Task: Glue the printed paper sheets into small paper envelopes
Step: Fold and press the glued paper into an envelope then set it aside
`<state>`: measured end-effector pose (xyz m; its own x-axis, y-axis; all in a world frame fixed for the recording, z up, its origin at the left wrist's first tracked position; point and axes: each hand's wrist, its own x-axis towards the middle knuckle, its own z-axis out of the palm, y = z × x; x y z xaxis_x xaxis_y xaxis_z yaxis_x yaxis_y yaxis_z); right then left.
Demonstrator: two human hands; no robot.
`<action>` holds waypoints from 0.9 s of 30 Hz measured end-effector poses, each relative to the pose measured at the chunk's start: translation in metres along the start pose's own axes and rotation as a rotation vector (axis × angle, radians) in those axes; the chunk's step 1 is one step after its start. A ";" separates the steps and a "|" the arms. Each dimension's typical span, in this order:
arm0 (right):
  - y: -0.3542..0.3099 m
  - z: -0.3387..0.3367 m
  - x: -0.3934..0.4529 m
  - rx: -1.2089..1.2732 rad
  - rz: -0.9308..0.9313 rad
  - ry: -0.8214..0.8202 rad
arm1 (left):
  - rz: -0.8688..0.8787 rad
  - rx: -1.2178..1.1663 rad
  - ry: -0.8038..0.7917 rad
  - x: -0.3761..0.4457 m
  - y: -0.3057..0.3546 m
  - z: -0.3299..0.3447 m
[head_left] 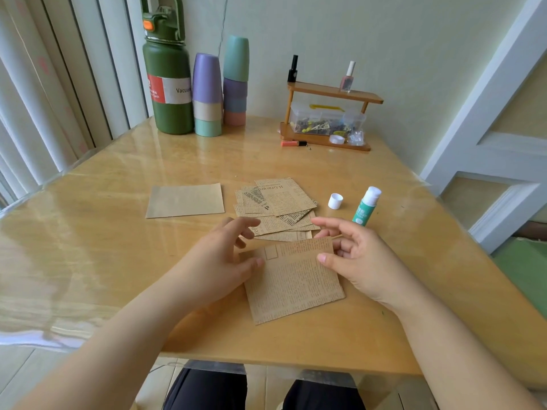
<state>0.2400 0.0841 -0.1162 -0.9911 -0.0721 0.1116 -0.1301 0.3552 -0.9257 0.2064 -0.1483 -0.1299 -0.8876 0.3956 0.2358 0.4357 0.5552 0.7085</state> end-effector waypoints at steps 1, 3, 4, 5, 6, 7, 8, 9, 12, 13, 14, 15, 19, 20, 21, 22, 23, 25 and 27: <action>0.000 0.000 0.000 0.002 0.004 0.002 | 0.003 0.019 0.004 -0.001 0.000 0.000; 0.002 -0.001 0.001 -0.008 0.016 0.012 | 0.003 0.054 0.000 -0.003 0.001 -0.001; 0.003 -0.001 0.002 -0.024 0.020 0.020 | 0.002 0.067 -0.002 -0.005 0.001 0.000; 0.004 0.000 0.003 -0.047 0.022 0.026 | 0.001 0.074 -0.003 -0.006 0.002 0.000; 0.005 0.000 0.005 -0.072 0.020 0.029 | 0.002 0.079 0.001 -0.009 0.001 0.000; 0.007 0.001 0.006 -0.095 0.017 0.033 | 0.005 0.087 0.010 -0.011 0.000 -0.001; 0.009 0.001 0.007 -0.111 0.016 0.036 | 0.006 0.098 0.018 -0.014 -0.001 -0.001; 0.011 0.002 0.007 -0.117 0.015 0.039 | 0.005 0.112 0.027 -0.017 -0.003 -0.002; 0.015 0.001 0.008 -0.108 0.007 0.051 | 0.000 0.181 0.076 -0.031 -0.010 -0.005; 0.017 0.001 0.008 -0.108 0.001 0.059 | 0.013 0.219 0.103 -0.037 -0.013 -0.005; 0.017 0.001 0.008 -0.107 -0.004 0.066 | 0.038 0.260 0.131 -0.043 -0.014 -0.004; 0.018 0.001 0.008 -0.111 -0.009 0.072 | 0.072 0.294 0.154 -0.050 -0.015 -0.004; 0.022 0.001 0.008 -0.181 -0.031 0.106 | 0.199 0.304 0.103 -0.075 -0.010 0.002; 0.022 0.002 0.009 -0.196 -0.034 0.115 | 0.228 0.301 0.073 -0.079 -0.008 0.004; 0.023 0.002 0.009 -0.209 -0.034 0.124 | 0.257 0.304 0.045 -0.083 -0.006 0.006; 0.024 0.002 0.010 -0.222 -0.035 0.131 | 0.286 0.314 0.026 -0.085 -0.006 0.009; 0.024 0.003 0.010 -0.231 -0.035 0.135 | 0.311 0.328 0.015 -0.086 -0.005 0.011; 0.024 0.003 0.010 -0.243 -0.037 0.143 | 0.345 0.351 0.012 -0.086 -0.006 0.015; 0.025 0.003 0.009 -0.245 -0.039 0.153 | 0.358 0.363 0.017 -0.086 -0.007 0.016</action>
<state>0.2283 0.0892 -0.1393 -0.9755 0.0449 0.2156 -0.1520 0.5708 -0.8069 0.2821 -0.1745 -0.1654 -0.6742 0.5974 0.4343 0.7341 0.6064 0.3055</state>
